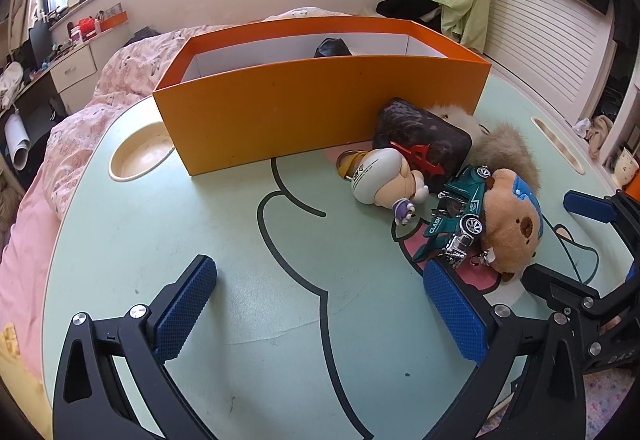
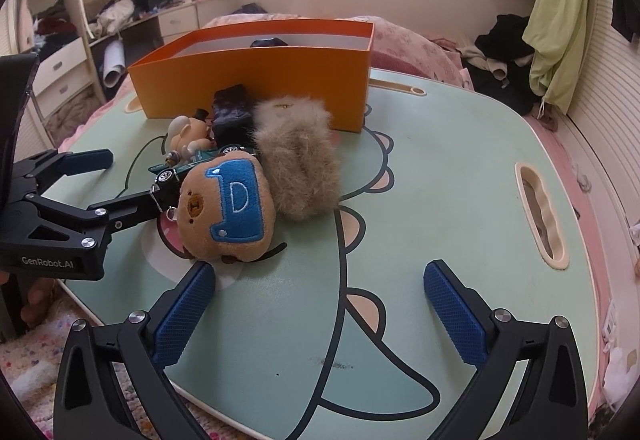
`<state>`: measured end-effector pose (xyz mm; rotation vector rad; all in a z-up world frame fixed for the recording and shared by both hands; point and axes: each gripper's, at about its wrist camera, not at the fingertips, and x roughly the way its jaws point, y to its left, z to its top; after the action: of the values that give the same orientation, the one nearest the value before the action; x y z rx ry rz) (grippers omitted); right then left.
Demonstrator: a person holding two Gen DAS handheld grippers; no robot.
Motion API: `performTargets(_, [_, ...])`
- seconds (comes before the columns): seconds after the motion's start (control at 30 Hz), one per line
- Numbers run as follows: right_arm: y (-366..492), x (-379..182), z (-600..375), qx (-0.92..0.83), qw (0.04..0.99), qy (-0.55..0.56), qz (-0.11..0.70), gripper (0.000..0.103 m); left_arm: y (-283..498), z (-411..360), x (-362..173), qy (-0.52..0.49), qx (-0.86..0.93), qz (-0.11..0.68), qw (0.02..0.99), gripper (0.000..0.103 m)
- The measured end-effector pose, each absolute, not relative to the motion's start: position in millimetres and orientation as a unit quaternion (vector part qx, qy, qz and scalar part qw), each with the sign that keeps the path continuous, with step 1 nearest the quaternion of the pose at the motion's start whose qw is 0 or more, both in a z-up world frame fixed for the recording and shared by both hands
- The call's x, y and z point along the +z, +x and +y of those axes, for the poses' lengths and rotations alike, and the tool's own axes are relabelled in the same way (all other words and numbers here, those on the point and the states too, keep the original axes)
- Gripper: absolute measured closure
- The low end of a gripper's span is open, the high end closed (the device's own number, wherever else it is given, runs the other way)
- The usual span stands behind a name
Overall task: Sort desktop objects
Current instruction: 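Withdraw both open tools back over the table, then grasp the bear keychain with the right tool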
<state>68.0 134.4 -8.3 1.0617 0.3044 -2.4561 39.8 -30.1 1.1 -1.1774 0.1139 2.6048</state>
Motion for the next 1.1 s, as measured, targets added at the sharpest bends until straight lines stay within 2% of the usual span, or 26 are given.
performTargets(0.53, [75, -8, 139, -0.896, 0.237, 0.363, 0.097, 0.001, 39, -29, 0, -0.407, 0.902, 0.039, 0.14, 0.0])
performTargets(0.6, [76, -4, 144, -0.9, 0.243, 0.352, 0.08, 0.011, 38, -29, 0, -0.407, 0.902, 0.039, 0.14, 0.0])
performTargets(0.73, [81, 4, 152, -0.91, 0.25, 0.326, 0.058, 0.017, 38, -29, 0, -0.407, 0.902, 0.039, 0.14, 0.0])
performTargets(0.9, [73, 12, 158, -0.911, 0.255, 0.323, 0.029, 0.031, 37, -28, 0, -0.406, 0.902, 0.039, 0.14, 0.0])
performTargets(1.1, [62, 28, 149, -0.901, 0.285, 0.328, -0.003, 0.031, 37, -27, 0, -0.406, 0.902, 0.039, 0.14, 0.0])
